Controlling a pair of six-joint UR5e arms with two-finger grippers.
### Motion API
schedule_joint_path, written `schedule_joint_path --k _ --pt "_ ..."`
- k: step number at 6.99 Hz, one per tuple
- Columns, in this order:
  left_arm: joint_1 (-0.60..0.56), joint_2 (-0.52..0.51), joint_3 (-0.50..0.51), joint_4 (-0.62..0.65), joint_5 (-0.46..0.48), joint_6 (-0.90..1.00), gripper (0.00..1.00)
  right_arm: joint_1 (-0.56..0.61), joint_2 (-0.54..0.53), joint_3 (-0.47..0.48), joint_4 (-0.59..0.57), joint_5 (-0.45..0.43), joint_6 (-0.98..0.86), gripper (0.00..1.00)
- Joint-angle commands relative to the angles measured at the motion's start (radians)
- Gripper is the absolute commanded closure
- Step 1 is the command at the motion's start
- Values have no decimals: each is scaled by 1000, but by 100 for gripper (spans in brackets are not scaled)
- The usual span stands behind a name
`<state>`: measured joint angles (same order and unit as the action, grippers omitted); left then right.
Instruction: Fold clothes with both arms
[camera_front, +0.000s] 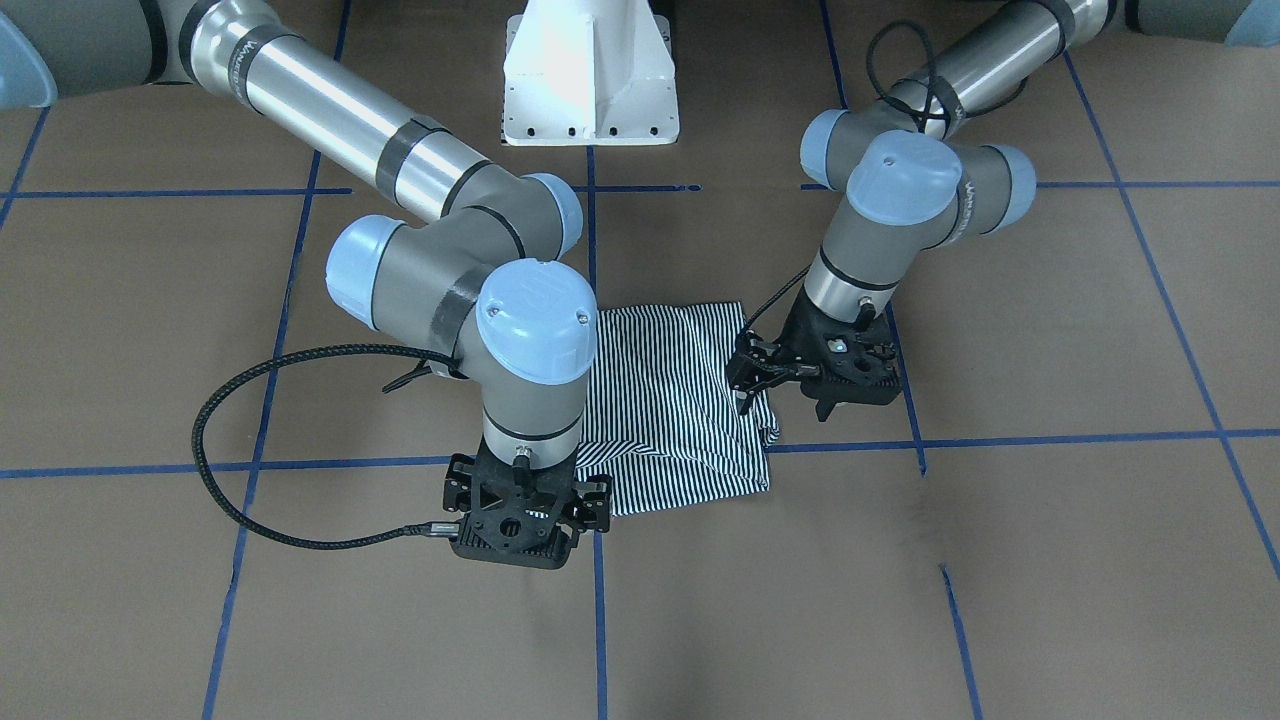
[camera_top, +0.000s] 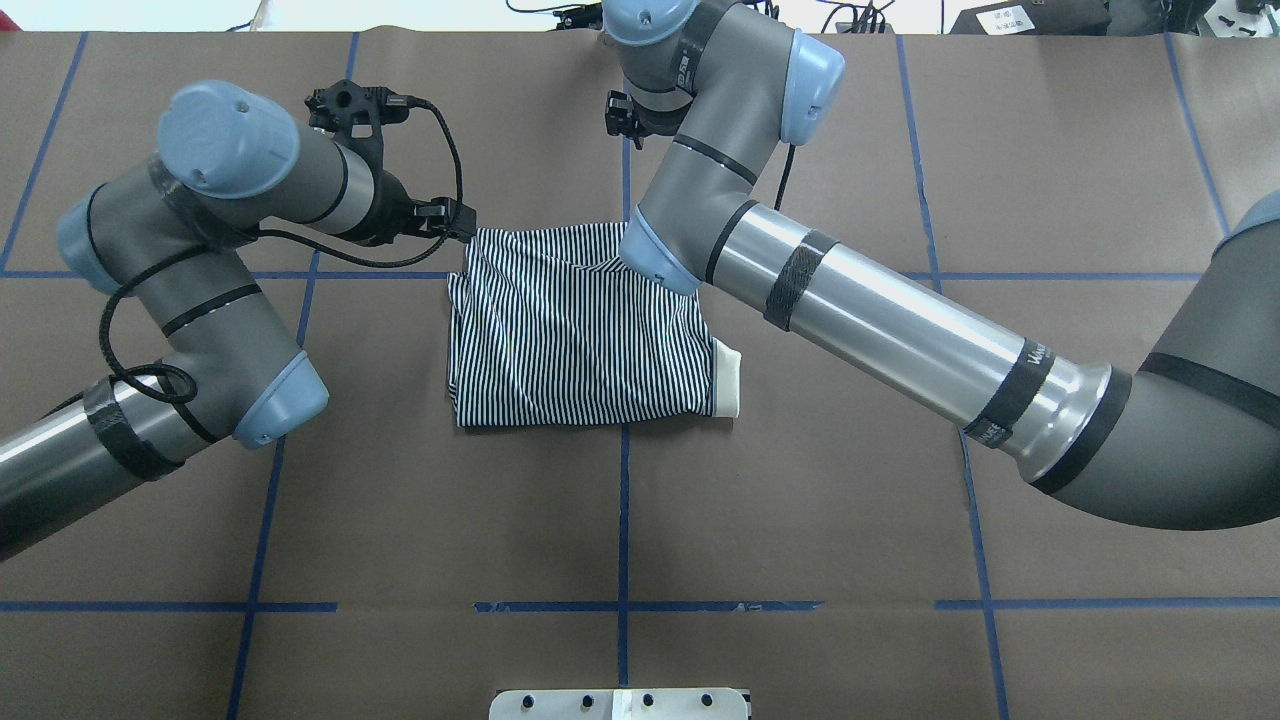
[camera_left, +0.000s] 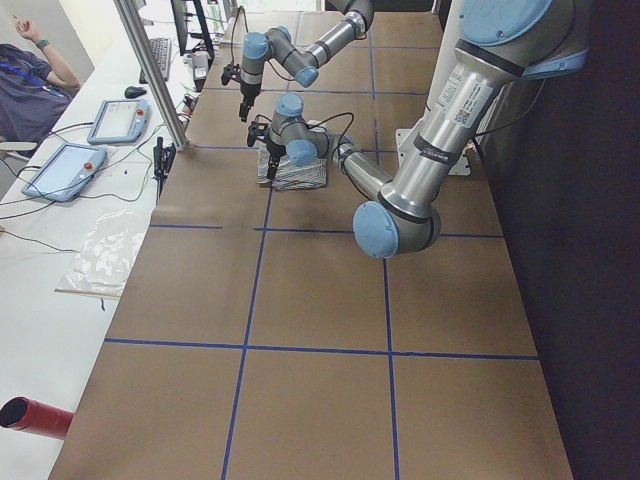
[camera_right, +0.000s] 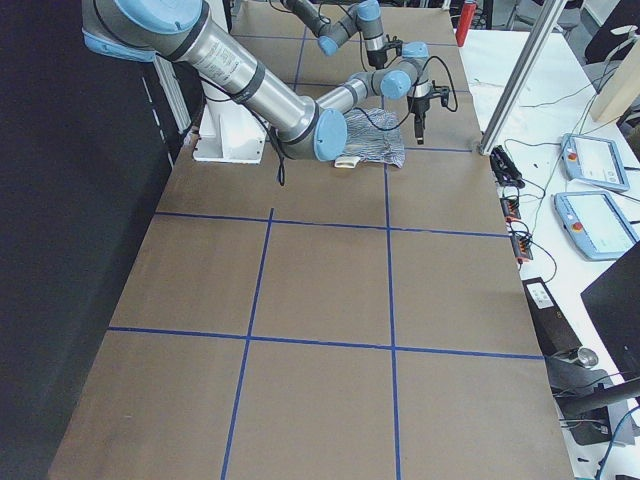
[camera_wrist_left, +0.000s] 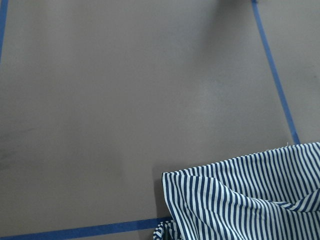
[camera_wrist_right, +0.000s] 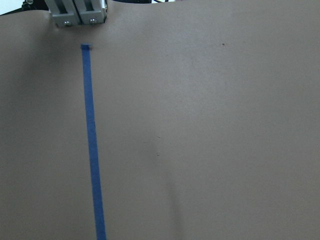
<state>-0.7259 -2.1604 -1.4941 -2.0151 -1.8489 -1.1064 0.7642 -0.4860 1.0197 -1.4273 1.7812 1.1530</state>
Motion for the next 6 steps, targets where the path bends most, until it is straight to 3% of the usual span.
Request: schedule_joint_path --k 1,2,6 --pt "40 -27 38 -5 42 -94 17 1 -71 104 -18 4 -3 0" --pt "45 -26 35 -7 42 -119 80 1 -72 106 -22 4 -3 0" --pt "68 -13 35 -5 42 -119 82 -2 -77 109 -22 3 1 0"
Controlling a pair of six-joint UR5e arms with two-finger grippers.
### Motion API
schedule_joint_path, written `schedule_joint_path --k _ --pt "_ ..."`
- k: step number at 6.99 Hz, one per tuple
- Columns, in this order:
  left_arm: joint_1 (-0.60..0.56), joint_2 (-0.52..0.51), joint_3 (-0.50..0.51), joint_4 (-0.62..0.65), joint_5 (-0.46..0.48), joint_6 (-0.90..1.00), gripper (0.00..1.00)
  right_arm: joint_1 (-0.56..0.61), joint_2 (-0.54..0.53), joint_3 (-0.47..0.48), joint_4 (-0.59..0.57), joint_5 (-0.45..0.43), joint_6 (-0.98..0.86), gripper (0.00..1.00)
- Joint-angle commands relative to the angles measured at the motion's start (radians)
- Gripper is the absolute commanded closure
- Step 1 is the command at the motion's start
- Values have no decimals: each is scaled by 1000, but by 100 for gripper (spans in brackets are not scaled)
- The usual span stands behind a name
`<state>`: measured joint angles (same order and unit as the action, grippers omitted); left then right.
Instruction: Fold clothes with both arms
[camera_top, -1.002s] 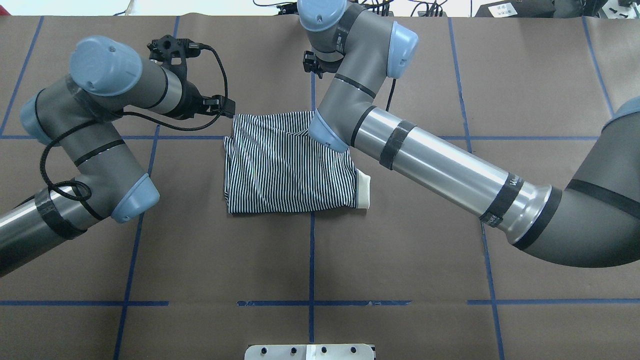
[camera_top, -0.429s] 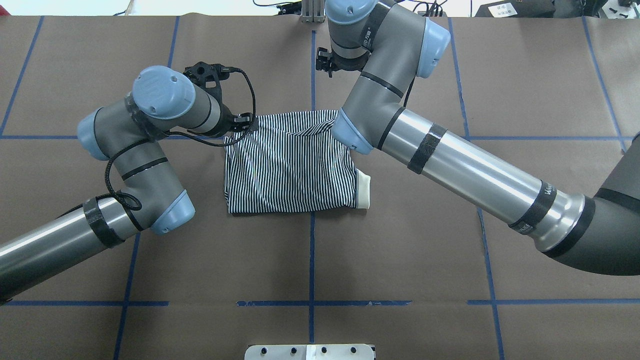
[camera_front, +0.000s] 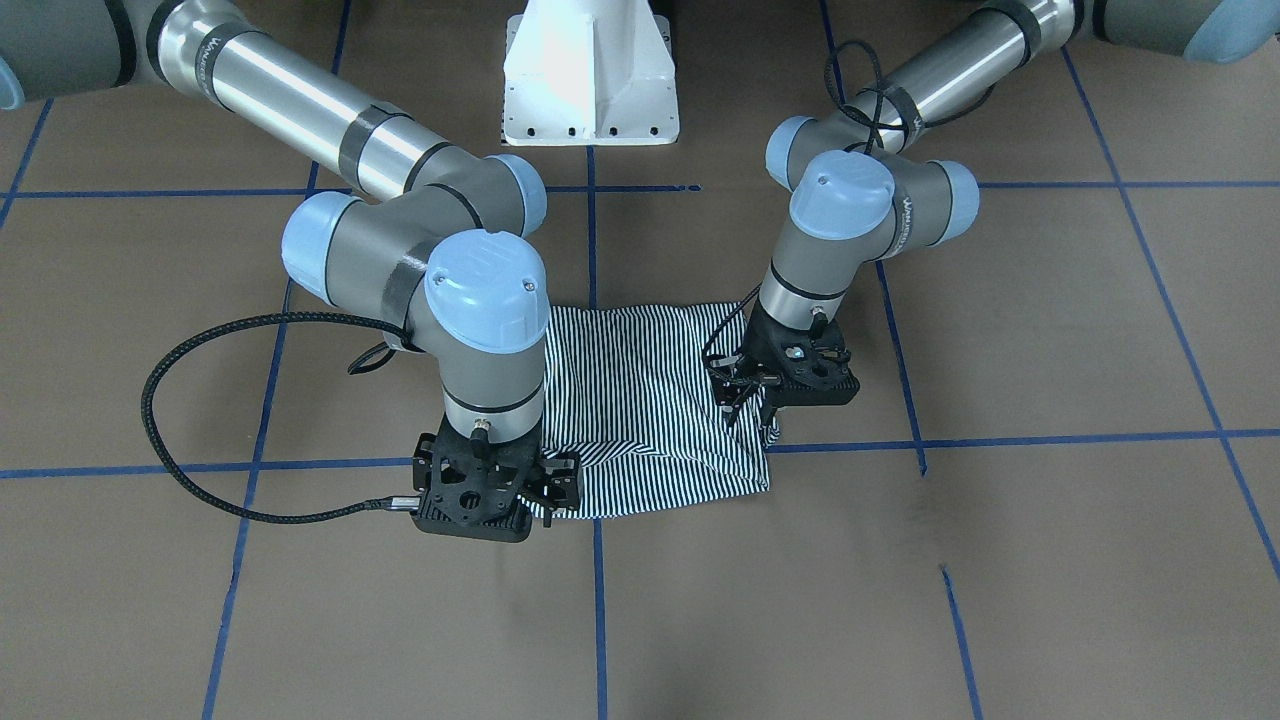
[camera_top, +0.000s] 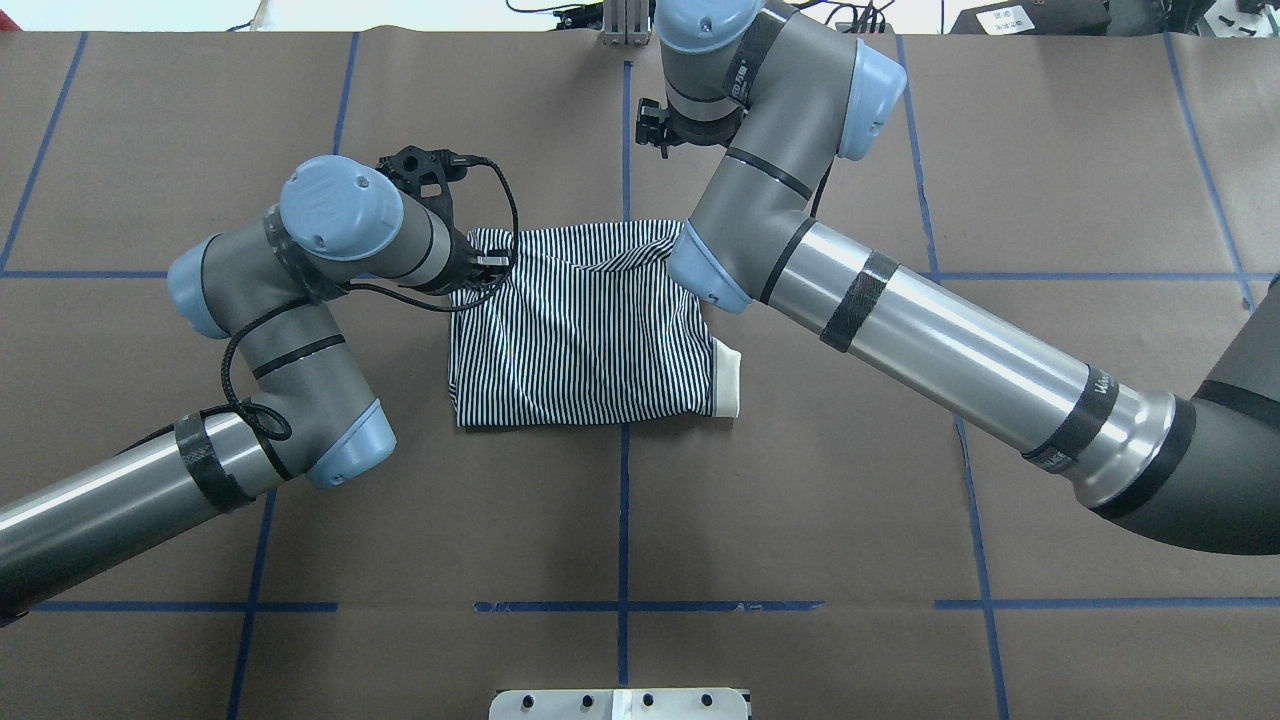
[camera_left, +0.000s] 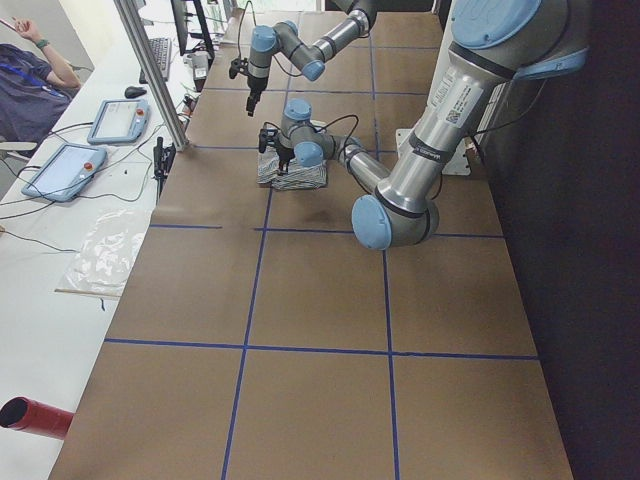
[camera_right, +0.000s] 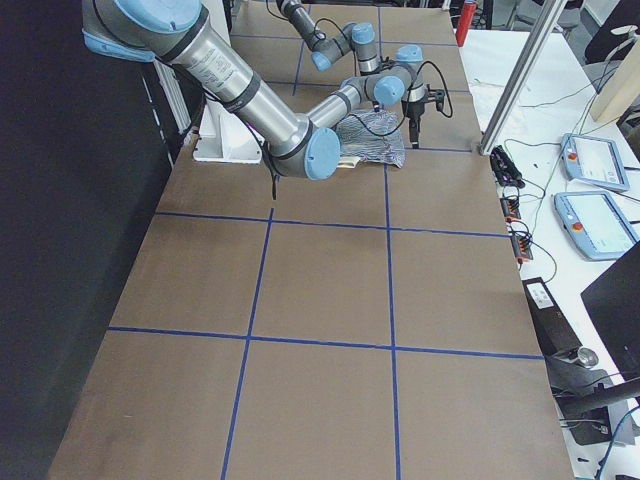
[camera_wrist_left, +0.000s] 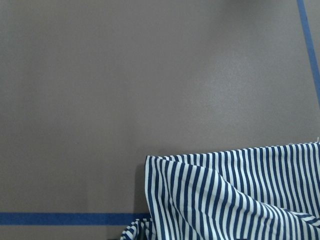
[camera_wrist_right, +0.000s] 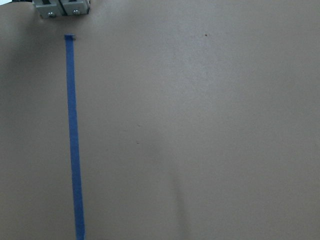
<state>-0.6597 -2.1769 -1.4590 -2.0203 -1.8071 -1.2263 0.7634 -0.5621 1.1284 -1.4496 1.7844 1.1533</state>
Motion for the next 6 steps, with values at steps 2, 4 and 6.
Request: schedule_joint_path --k 2,4,6 --pt "0 8 -1 0 0 7 81 -4 -2 1 0 -2 2 0" --pt "2 14 -1 0 9 5 100 -4 -5 1 0 -2 2 0" --pt "-1 15 -24 2 28 8 100 -4 -7 2 1 0 0 0"
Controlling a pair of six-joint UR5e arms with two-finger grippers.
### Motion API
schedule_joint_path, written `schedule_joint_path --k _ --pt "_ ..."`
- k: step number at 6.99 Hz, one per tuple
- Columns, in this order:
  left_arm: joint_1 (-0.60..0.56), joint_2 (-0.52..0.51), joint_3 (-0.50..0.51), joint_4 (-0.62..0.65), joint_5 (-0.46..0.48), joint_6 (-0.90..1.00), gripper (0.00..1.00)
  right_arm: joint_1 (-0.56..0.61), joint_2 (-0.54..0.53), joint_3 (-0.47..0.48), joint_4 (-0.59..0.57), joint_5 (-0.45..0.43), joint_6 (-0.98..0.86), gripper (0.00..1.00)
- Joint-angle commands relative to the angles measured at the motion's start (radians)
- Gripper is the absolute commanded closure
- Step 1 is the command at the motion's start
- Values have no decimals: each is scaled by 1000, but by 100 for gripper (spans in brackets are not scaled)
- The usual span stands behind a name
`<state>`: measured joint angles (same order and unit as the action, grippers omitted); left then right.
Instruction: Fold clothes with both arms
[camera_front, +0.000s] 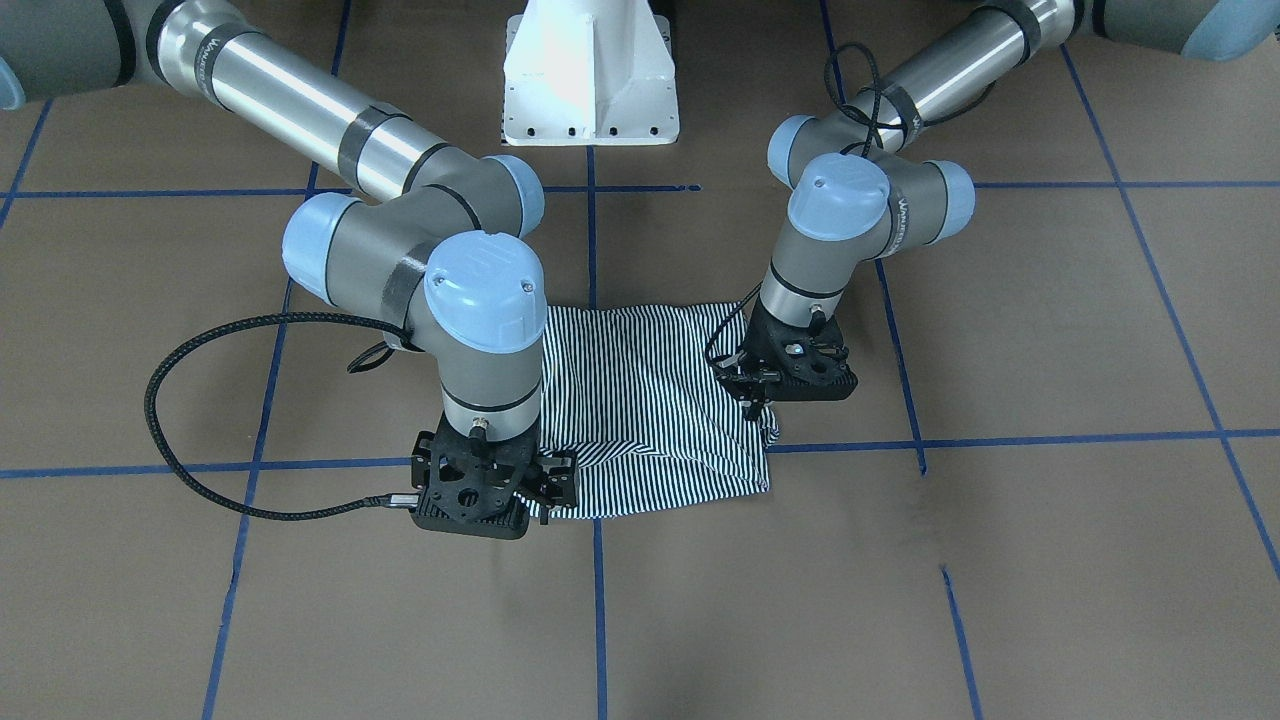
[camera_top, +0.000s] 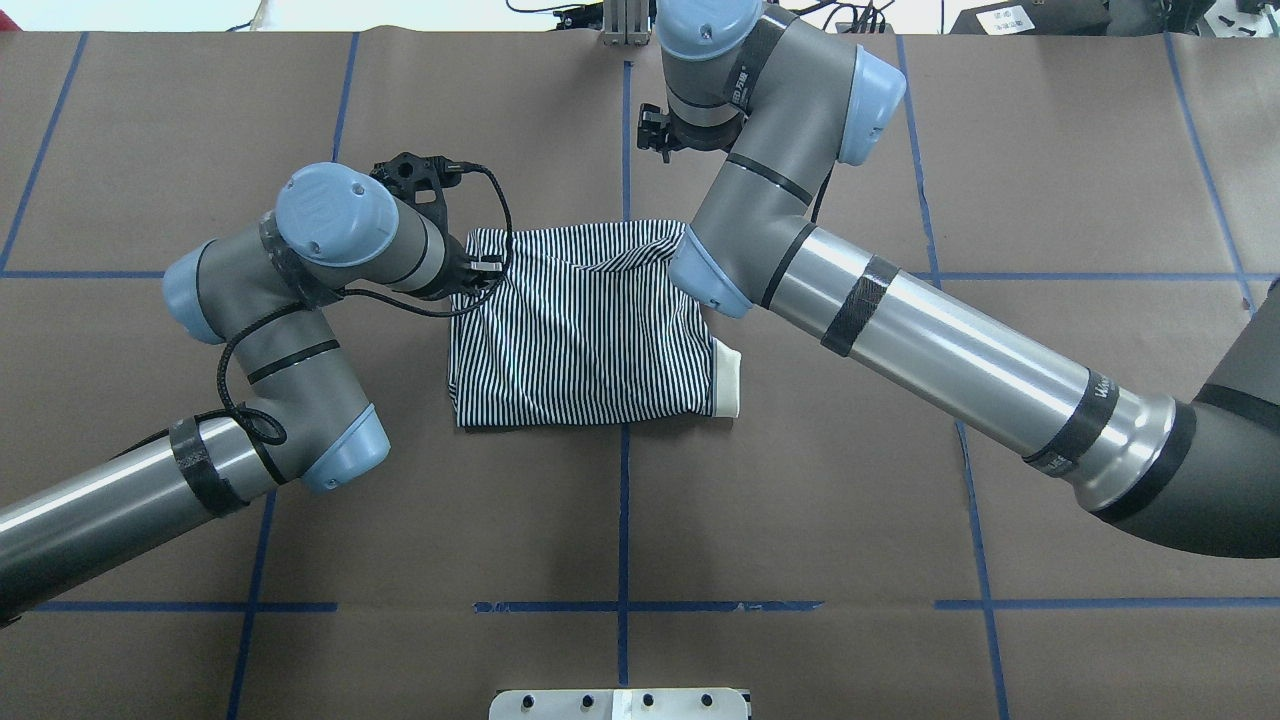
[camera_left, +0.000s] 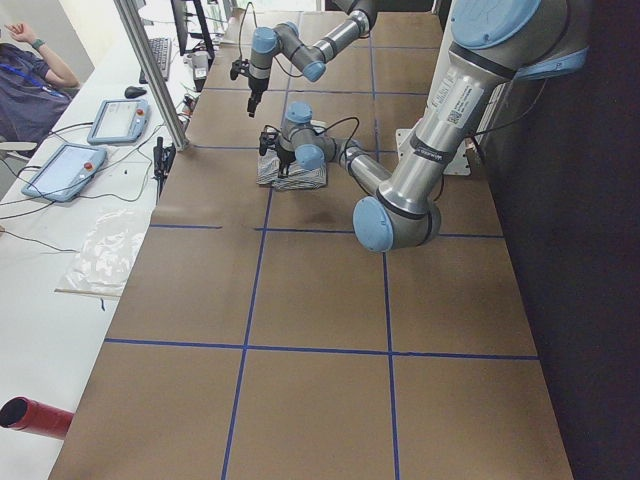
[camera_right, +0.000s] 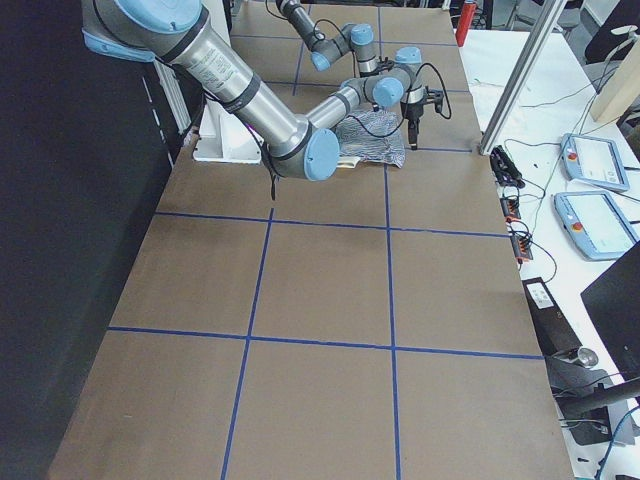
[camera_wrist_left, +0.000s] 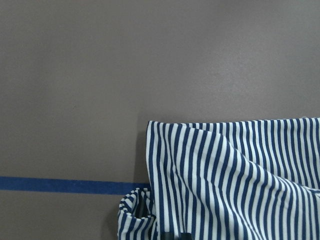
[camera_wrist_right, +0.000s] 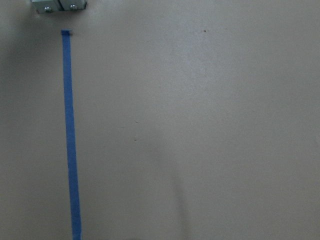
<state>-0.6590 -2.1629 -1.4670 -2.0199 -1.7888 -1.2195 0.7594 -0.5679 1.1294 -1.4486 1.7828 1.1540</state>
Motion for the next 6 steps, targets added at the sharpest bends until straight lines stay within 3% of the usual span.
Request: schedule_joint_path --k 1,3,5,6 --pt "-1 43 -70 1 9 6 100 0 -13 19 -1 3 0 0" --pt "1 113 -162 3 11 6 100 0 -46 58 -1 3 0 0" --pt "4 120 -173 4 11 5 100 0 -49 58 -1 3 -2 0" --pt "6 124 -173 6 9 9 1 1 -53 58 1 4 -4 0"
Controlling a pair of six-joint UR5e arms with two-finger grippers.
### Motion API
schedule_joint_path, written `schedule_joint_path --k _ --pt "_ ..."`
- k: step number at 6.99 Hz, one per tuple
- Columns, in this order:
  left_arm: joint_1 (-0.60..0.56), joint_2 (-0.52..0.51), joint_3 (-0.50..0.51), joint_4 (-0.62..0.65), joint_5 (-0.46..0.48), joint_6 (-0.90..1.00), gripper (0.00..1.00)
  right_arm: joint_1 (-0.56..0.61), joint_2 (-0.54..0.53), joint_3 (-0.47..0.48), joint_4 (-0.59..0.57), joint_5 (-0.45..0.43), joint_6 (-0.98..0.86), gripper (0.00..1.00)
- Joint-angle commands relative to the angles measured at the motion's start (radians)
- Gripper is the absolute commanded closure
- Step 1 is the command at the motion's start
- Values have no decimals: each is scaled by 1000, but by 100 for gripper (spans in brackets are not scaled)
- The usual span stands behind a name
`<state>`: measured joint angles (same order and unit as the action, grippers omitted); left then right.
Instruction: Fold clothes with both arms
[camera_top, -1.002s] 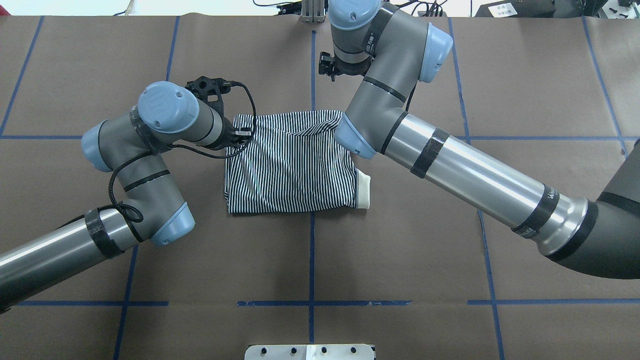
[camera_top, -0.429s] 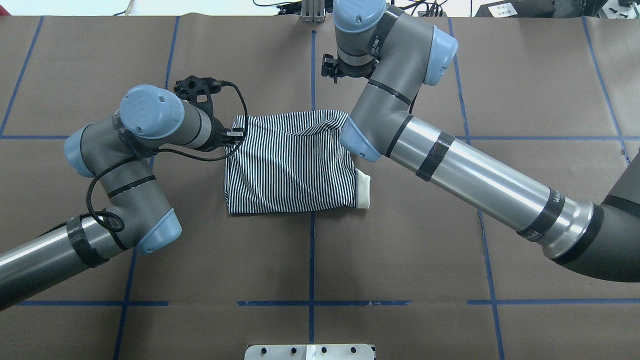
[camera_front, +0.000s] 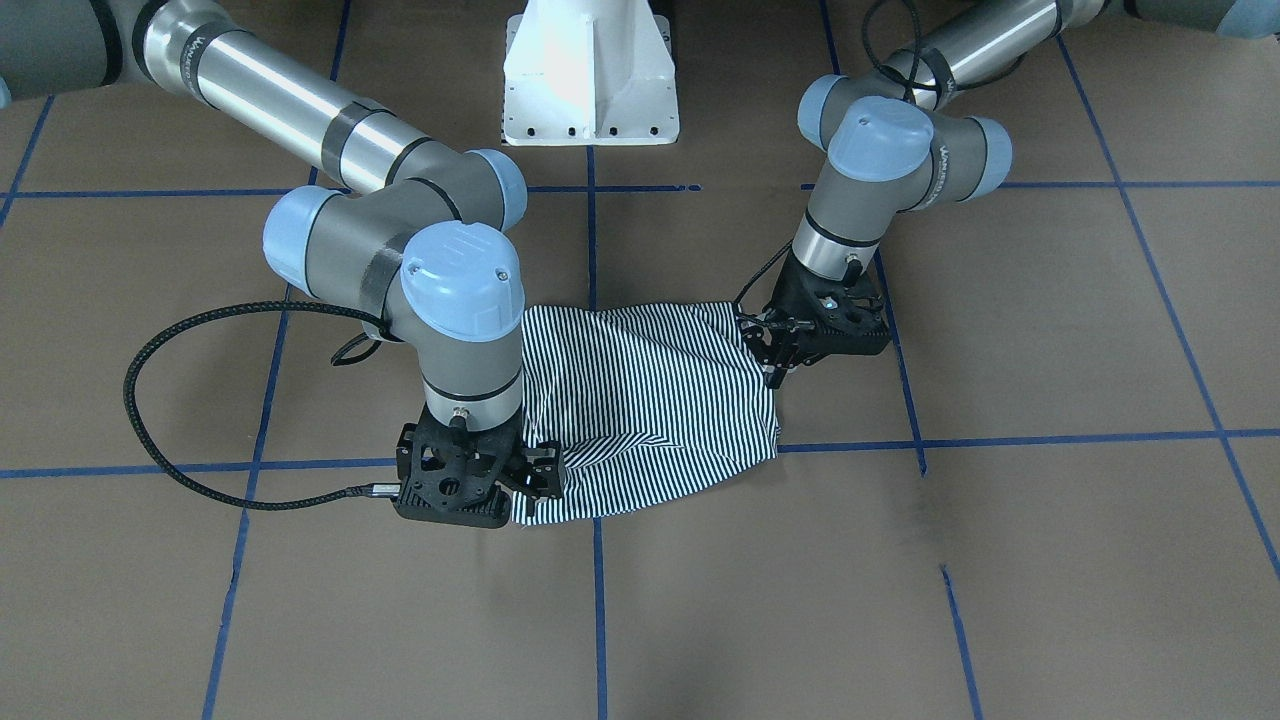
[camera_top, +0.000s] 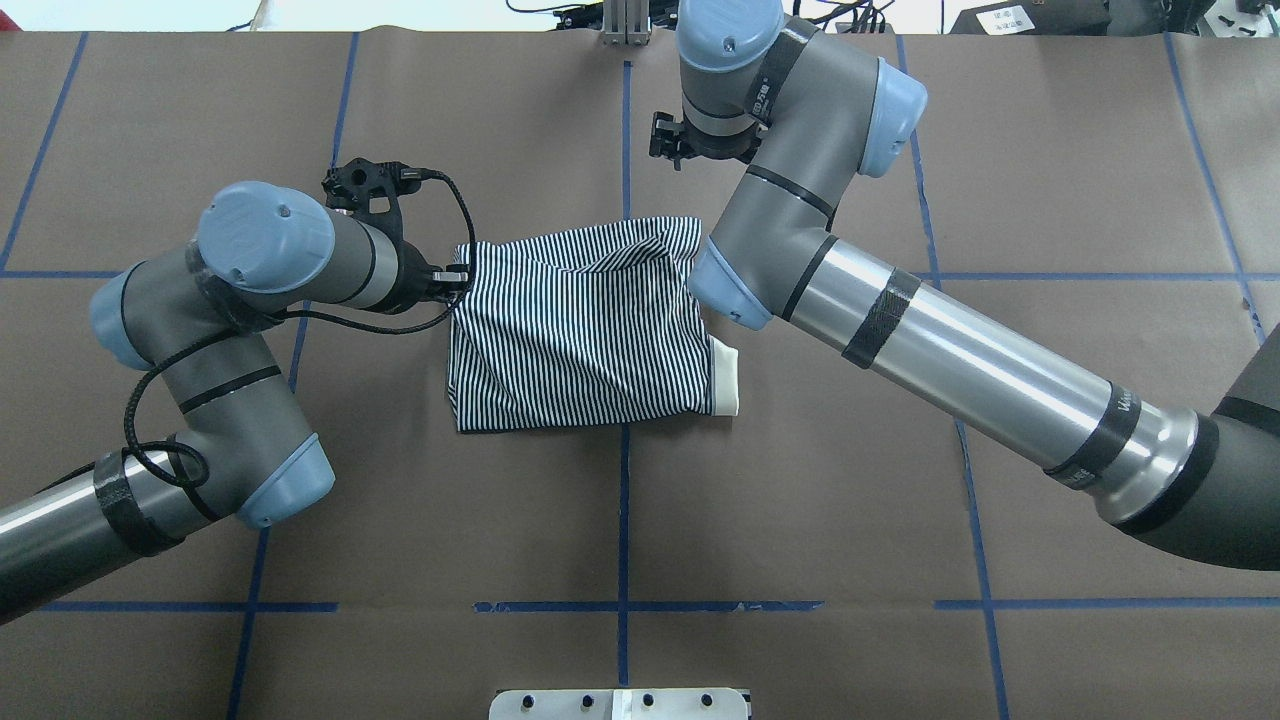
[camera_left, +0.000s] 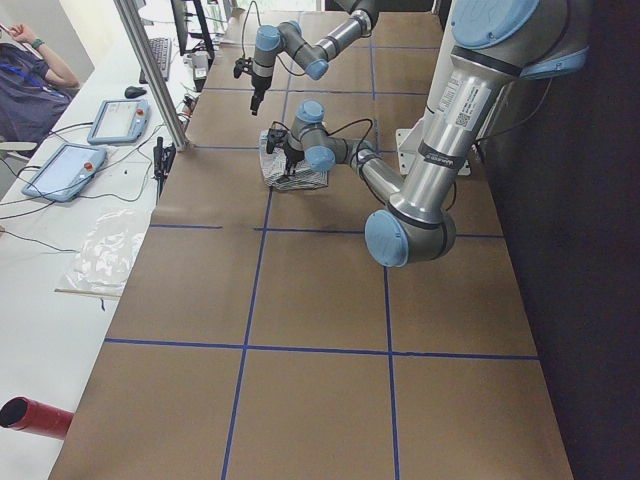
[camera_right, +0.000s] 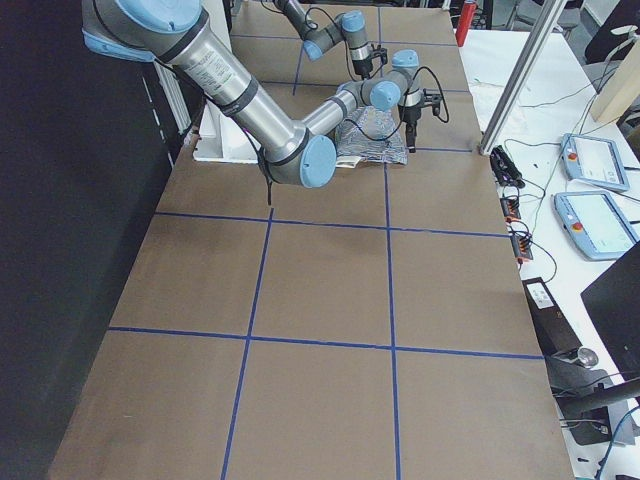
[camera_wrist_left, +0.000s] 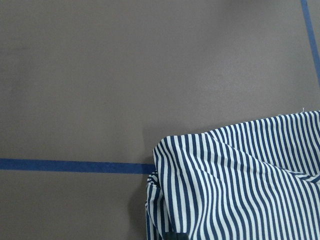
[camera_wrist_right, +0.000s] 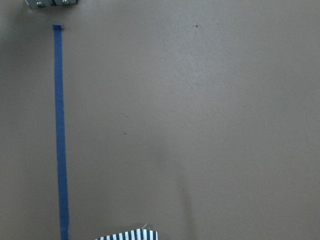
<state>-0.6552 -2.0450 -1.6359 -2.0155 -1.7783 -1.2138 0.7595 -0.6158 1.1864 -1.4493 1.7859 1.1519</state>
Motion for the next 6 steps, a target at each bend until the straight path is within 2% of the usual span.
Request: schedule_joint_path --k 1,2,4,6 --pt "0 6 -13 7 -6 60 0 27 -8 4 -2 53 -35 0" --pt "-9 9 -43 11 -9 151 0 68 -42 19 -5 137 -114 0" --pt "-44 93 -184 98 -61 302 0 174 -192 195 -109 208 -365 0" --pt "-151 216 -298 149 -137 486 0 300 -405 339 -125 265 -653 0"
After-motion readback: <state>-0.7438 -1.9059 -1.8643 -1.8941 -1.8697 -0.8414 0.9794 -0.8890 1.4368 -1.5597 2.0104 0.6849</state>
